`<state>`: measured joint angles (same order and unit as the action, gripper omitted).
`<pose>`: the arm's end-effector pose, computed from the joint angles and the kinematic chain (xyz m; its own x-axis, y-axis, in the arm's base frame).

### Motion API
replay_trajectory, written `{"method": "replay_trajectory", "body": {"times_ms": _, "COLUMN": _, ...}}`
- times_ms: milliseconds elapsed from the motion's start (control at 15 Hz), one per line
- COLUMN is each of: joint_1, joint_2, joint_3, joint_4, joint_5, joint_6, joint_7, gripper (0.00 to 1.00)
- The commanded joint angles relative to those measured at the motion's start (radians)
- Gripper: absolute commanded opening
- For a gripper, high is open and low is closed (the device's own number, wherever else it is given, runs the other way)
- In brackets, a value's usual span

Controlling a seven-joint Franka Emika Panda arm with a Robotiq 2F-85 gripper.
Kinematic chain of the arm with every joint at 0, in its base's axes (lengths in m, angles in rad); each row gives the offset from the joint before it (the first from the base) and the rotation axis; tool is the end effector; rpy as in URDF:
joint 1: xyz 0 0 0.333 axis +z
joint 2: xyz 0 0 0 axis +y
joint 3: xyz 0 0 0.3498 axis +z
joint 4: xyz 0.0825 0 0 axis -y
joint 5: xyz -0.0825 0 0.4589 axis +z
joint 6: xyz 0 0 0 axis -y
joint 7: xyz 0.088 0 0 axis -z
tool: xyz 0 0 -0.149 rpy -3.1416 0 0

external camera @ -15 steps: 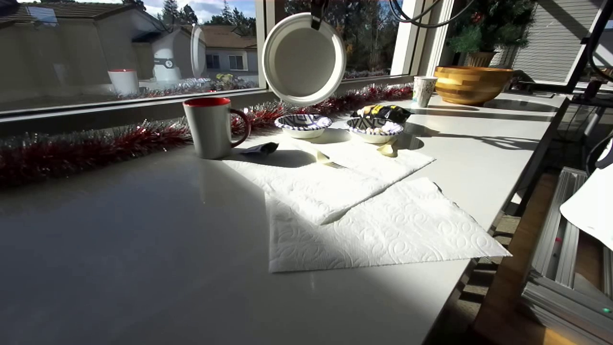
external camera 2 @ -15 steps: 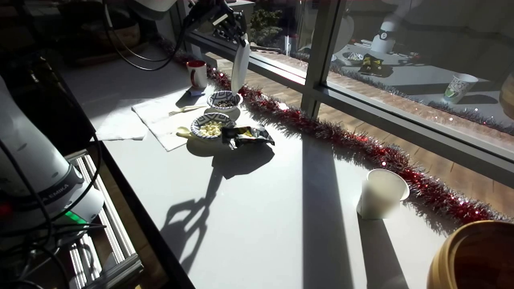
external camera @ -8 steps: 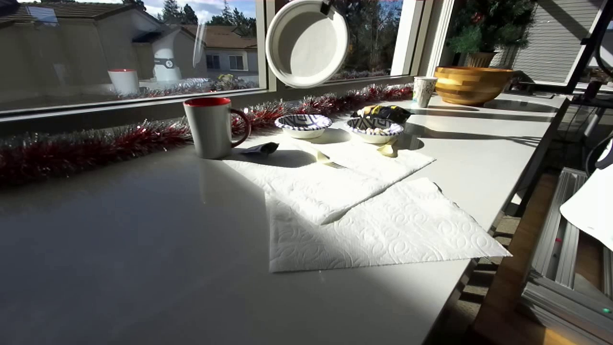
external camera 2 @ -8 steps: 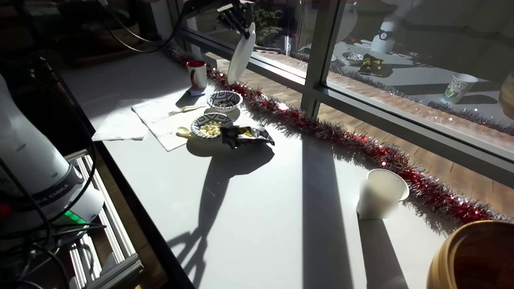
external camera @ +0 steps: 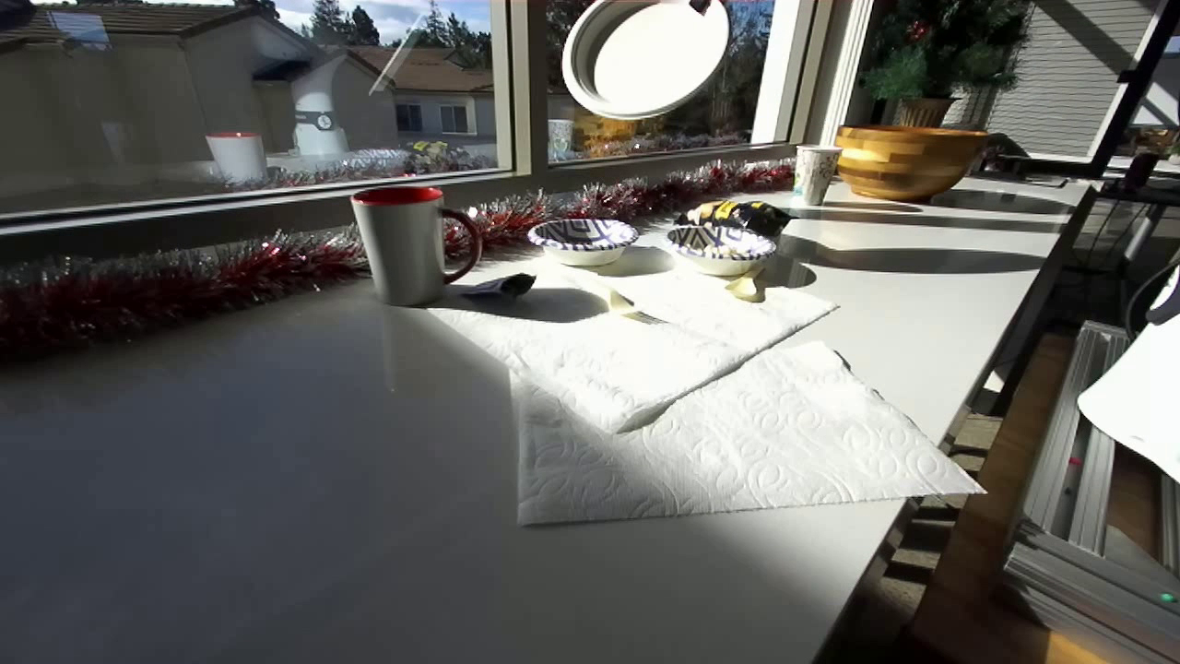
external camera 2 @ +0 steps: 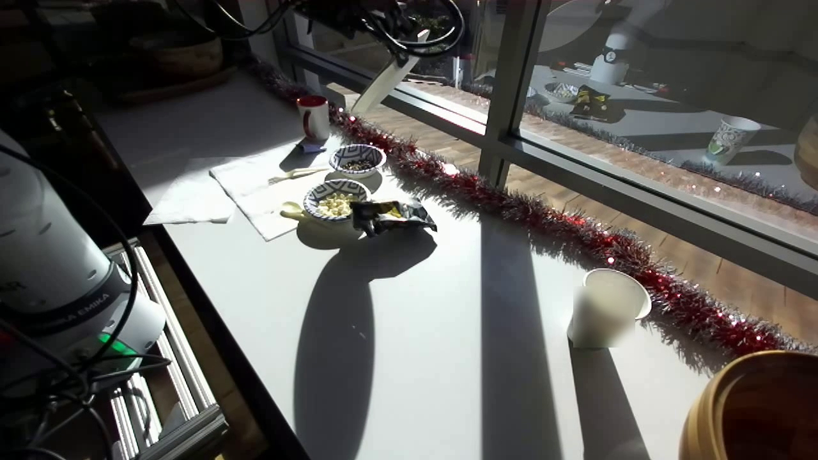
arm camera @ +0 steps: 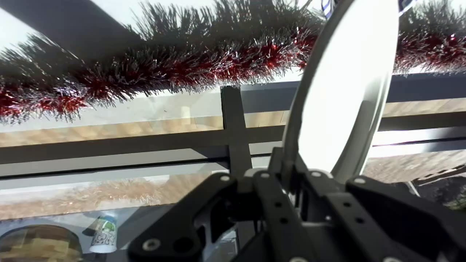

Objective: Pour the beans on the plate into the bowl

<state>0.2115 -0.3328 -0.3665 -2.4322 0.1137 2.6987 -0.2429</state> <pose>0.5534 -0.0911 0.4443 0.8263 -0.0386 0.5618 0.0075 -0.9968 -0.0796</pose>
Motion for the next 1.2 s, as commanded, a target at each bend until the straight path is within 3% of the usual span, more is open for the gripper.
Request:
{"method": "replay_trajectory", "body": {"times_ms": 0, "joint_1": -0.060, "joint_2": -0.166, "joint_3": -0.083, "joint_4": -0.131, "joint_5": 0.209, "joint_6": -0.042, "joint_7": -0.156, "gripper": 0.01}}
{"method": "replay_trajectory", "body": {"times_ms": 267, "joint_1": -0.161, "joint_2": -0.222, "joint_3": -0.176, "joint_4": -0.189, "joint_5": 0.299, "joint_6": -0.077, "joint_7": -0.164, "gripper": 0.01}}
{"method": "replay_trajectory", "body": {"times_ms": 533, "joint_1": -0.219, "joint_2": -0.256, "joint_3": -0.312, "joint_4": -0.241, "joint_5": 0.386, "joint_6": -0.063, "joint_7": -0.190, "gripper": 0.01}}
{"method": "replay_trajectory", "body": {"times_ms": 600, "joint_1": -0.213, "joint_2": -0.206, "joint_3": -0.257, "joint_4": -0.200, "joint_5": 0.336, "joint_6": -0.069, "joint_7": -0.163, "gripper": 0.06}}
{"method": "replay_trajectory", "body": {"times_ms": 733, "joint_1": -0.224, "joint_2": -0.219, "joint_3": -0.310, "joint_4": -0.219, "joint_5": 0.349, "joint_6": -0.068, "joint_7": -0.177, "gripper": 0.06}}
{"method": "replay_trajectory", "body": {"times_ms": 1067, "joint_1": -0.222, "joint_2": -0.227, "joint_3": -0.312, "joint_4": -0.227, "joint_5": 0.355, "joint_6": -0.068, "joint_7": -0.177, "gripper": 0.06}}
{"method": "replay_trajectory", "body": {"times_ms": 1133, "joint_1": -0.222, "joint_2": -0.227, "joint_3": -0.312, "joint_4": -0.227, "joint_5": 0.355, "joint_6": -0.068, "joint_7": -0.177, "gripper": 0.01}}
